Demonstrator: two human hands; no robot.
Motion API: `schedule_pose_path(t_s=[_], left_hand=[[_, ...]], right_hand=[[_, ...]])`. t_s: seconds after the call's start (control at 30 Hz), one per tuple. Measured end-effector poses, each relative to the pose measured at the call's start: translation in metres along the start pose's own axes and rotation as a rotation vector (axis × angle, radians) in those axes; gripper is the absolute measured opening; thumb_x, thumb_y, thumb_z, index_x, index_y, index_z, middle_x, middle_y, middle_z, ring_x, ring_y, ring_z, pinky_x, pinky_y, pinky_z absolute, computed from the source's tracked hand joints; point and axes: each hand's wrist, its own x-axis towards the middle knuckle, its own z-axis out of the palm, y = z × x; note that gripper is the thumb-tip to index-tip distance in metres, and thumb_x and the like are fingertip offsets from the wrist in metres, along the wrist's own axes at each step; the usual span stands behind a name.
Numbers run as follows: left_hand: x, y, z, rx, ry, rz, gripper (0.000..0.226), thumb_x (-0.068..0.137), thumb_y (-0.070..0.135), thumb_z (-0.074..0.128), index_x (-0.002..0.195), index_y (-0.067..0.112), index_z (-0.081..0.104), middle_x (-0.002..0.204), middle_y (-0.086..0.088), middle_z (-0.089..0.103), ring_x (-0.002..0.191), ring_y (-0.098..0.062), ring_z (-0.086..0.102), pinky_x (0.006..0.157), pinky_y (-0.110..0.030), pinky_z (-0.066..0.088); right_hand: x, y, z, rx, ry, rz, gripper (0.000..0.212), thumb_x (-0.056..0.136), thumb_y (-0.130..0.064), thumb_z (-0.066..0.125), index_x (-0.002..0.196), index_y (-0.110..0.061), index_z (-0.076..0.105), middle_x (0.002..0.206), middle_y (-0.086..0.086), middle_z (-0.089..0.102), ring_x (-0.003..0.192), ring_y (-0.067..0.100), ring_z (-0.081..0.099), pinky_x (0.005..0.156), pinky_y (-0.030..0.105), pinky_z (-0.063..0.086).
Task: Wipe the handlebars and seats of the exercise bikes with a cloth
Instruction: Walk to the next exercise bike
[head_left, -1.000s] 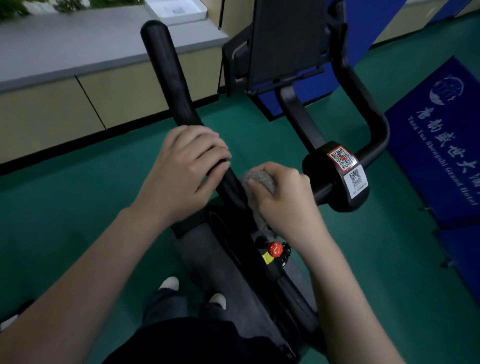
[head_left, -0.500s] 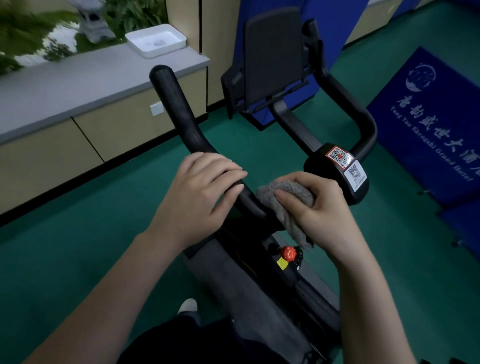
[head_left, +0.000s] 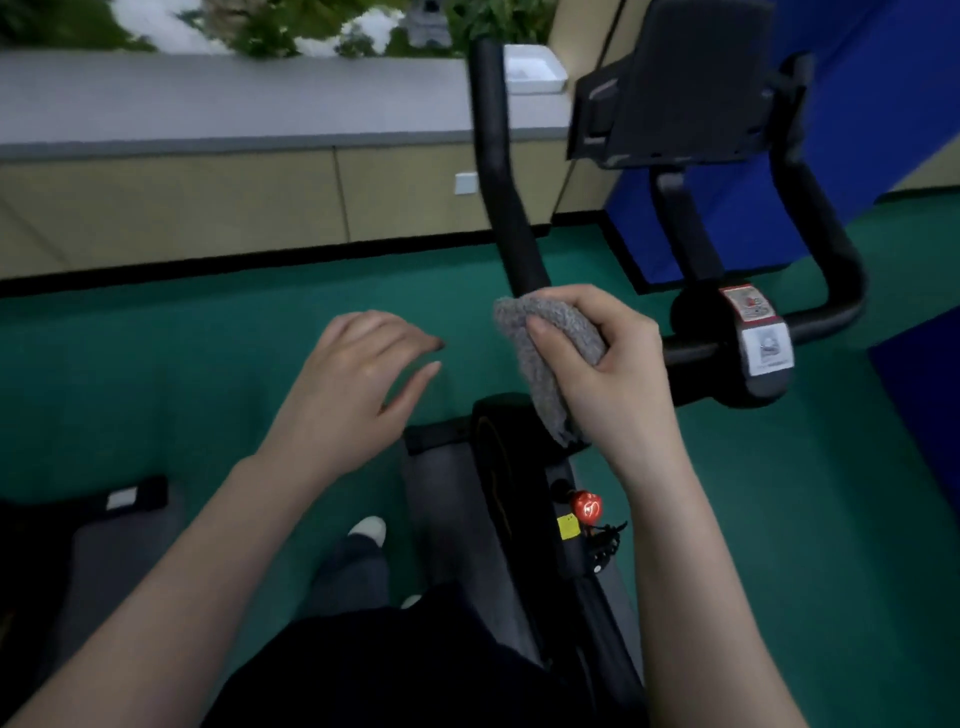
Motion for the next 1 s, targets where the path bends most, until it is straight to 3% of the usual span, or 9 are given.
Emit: schedule_pose_path(t_s=[0.27, 0.4, 0.6, 0.73, 1.0], left_hand=[[-0.106, -0.020, -0.014, 0.083, -0.121, -0.428, 0.043, 0.094, 0.040, 0.042, 0.113, 0.010, 0.066, 0.108, -0.003, 0.069, 0.106, -0.025, 0.060, 0.097, -0.041, 0.040], [-0.166, -0.040, -0.012, 0.116, -0.168, -0.675, 0.042, 0.093, 0.038, 0.054, 0.129, 0.015, 0.056, 0.122, -0.005, 0.064, 0.118, -0.025, 0.054, 0.105, -0.038, 0.035], [-0.262, -0.060, -0.018, 0.124, -0.249, -0.971, 0.052, 0.096, 0.049, 0.042, 0.138, 0.020, 0.045, 0.138, -0.002, 0.052, 0.131, -0.021, 0.042, 0.111, -0.034, 0.028], [-0.329, -0.062, -0.038, 0.126, -0.230, -1.124, 0.053, 0.096, 0.051, 0.040, 0.140, 0.021, 0.043, 0.140, -0.001, 0.050, 0.133, -0.020, 0.040, 0.110, -0.032, 0.027], [-0.470, -0.060, -0.087, 0.119, -0.118, -1.326, 0.051, 0.095, 0.053, 0.039, 0.139, 0.026, 0.042, 0.142, 0.004, 0.046, 0.133, -0.016, 0.038, 0.109, -0.031, 0.024]], right_hand=[[-0.022, -0.009, 0.064, 0.047, -0.318, -0.081, 0.013, 0.089, -0.014, 0.064, 0.092, -0.026, 0.067, 0.086, -0.021, 0.066, 0.084, -0.002, 0.063, 0.082, 0.026, 0.050], [-0.034, -0.017, 0.104, 0.086, -0.461, -0.120, 0.015, 0.088, -0.012, 0.065, 0.090, -0.027, 0.067, 0.085, -0.021, 0.066, 0.083, -0.006, 0.062, 0.077, 0.015, 0.047], [-0.061, -0.038, 0.164, 0.128, -0.635, -0.141, 0.017, 0.087, -0.009, 0.066, 0.089, -0.026, 0.068, 0.087, -0.017, 0.068, 0.083, -0.003, 0.063, 0.078, 0.013, 0.046], [-0.094, -0.061, 0.215, 0.165, -0.764, -0.153, 0.021, 0.088, -0.009, 0.065, 0.087, -0.029, 0.067, 0.085, -0.018, 0.068, 0.080, -0.009, 0.061, 0.070, 0.004, 0.043], [-0.194, -0.120, 0.308, 0.163, -0.975, -0.226, 0.030, 0.088, -0.008, 0.066, 0.083, -0.038, 0.064, 0.084, -0.019, 0.068, 0.080, -0.008, 0.062, 0.069, 0.005, 0.044]])
